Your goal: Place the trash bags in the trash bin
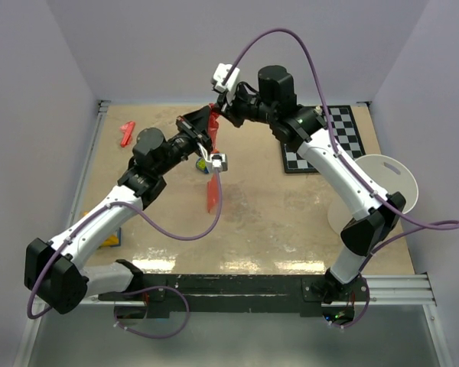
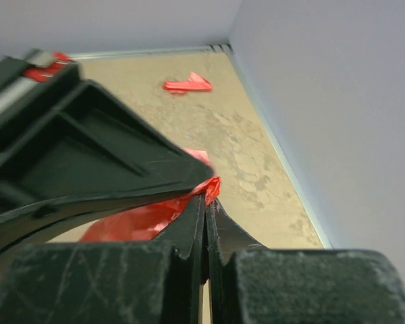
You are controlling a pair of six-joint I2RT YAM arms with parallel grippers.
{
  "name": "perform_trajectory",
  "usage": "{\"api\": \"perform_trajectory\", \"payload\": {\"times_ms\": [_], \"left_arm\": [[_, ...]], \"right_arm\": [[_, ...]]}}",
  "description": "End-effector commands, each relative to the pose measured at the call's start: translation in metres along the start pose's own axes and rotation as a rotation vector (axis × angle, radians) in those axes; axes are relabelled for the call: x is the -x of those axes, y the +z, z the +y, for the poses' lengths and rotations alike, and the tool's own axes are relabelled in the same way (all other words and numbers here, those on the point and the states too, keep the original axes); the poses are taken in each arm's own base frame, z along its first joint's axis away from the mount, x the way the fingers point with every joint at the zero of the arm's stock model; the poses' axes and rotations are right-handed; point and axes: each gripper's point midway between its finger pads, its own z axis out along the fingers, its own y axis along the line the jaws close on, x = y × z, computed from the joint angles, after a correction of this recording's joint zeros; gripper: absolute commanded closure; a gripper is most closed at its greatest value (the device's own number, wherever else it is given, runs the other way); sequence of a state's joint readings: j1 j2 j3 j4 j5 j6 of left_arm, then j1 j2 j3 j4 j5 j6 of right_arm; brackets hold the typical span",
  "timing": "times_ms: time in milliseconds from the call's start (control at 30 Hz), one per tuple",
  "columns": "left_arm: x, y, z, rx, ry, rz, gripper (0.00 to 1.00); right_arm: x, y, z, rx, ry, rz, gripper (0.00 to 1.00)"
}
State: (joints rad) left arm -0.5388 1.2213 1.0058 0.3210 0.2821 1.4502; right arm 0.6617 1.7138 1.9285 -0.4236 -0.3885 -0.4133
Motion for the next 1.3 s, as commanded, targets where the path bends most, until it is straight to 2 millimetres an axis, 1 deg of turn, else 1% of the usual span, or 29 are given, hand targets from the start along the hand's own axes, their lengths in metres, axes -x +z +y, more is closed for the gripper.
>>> {"api": "perform_trajectory", "payload": {"times_ms": [0, 67, 100, 167, 233, 300, 367, 433, 500, 600, 667, 767, 833, 867, 933, 1000, 1033, 1100, 1133, 1200, 1233, 1267], "left_arm": [[-0.011, -0.004, -0.005, 0.004, -0.016, 0.040, 1.00], [-0.014, -0.005, -0.017, -0.043, -0.031, 0.062, 1.00], [-0.017, -0.006, -0.018, -0.050, -0.035, 0.077, 1.00], [-0.021, -0.008, -0.017, -0.043, -0.044, 0.098, 1.00], [-0.023, -0.011, -0.010, -0.021, -0.045, 0.107, 1.00], [-0.016, -0.013, 0.004, 0.020, -0.055, 0.083, 1.00], [-0.008, -0.019, 0.018, 0.062, -0.054, 0.053, 1.00], [0.000, -0.024, 0.032, 0.104, -0.041, 0.018, 1.00], [0.003, -0.024, 0.036, 0.119, -0.031, 0.004, 1.00], [0.001, -0.020, 0.036, 0.113, -0.033, 0.006, 1.00], [-0.002, -0.016, 0.032, 0.106, -0.032, 0.013, 1.00], [-0.009, -0.005, 0.027, 0.112, -0.042, 0.018, 1.00], [-0.018, 0.001, 0.030, 0.142, -0.076, 0.036, 1.00], [-0.022, 0.003, 0.035, 0.159, -0.099, 0.044, 1.00], [-0.028, 0.004, 0.048, 0.209, -0.156, 0.060, 1.00], [-0.029, 0.000, 0.063, 0.250, -0.210, 0.063, 1.00], [-0.028, -0.003, 0.067, 0.264, -0.241, 0.060, 0.97], [-0.018, -0.016, 0.082, 0.296, -0.340, 0.023, 0.73], [-0.013, -0.020, 0.078, 0.267, -0.394, 0.010, 0.63], [0.004, -0.037, 0.080, 0.232, -0.490, -0.037, 0.53], [0.011, -0.044, 0.075, 0.200, -0.542, -0.052, 0.52], [0.017, -0.052, 0.069, 0.170, -0.585, -0.059, 0.52]], "right_arm": [[0.061, -0.013, 0.030, 0.138, -0.026, -0.161, 1.00], [0.065, -0.014, 0.031, 0.159, -0.024, -0.175, 1.00], [0.067, -0.015, 0.035, 0.183, -0.024, -0.183, 1.00], [0.071, -0.018, 0.042, 0.218, -0.018, -0.199, 1.00], [0.067, -0.018, 0.044, 0.227, -0.006, -0.190, 1.00], [0.059, -0.013, 0.033, 0.158, -0.001, -0.165, 1.00], [0.043, -0.006, 0.015, 0.055, -0.001, -0.115, 1.00], [0.028, 0.001, 0.003, -0.007, -0.001, -0.073, 1.00], [0.026, 0.004, 0.002, -0.010, 0.001, -0.073, 1.00], [0.035, 0.005, 0.002, 0.000, 0.015, -0.102, 1.00], [0.044, 0.001, 0.012, 0.057, 0.001, -0.127, 1.00], [0.059, -0.012, 0.034, 0.168, -0.013, -0.175, 1.00], [0.056, -0.018, 0.046, 0.221, 0.002, -0.168, 1.00], [0.051, -0.019, 0.048, 0.225, 0.009, -0.154, 1.00], [0.042, -0.025, 0.050, 0.216, 0.000, -0.131, 1.00], [0.037, -0.031, 0.047, 0.203, 0.010, -0.125, 1.00], [0.036, -0.034, 0.044, 0.192, 0.025, -0.127, 1.00], [0.035, -0.040, 0.037, 0.166, 0.042, -0.137, 1.00], [0.033, -0.042, 0.032, 0.155, 0.039, -0.137, 1.00], [0.030, -0.047, 0.026, 0.145, 0.040, -0.156, 1.00], [0.033, -0.051, 0.024, 0.144, 0.038, -0.185, 1.00], [0.034, -0.058, 0.027, 0.146, 0.028, -0.222, 0.99]]}}
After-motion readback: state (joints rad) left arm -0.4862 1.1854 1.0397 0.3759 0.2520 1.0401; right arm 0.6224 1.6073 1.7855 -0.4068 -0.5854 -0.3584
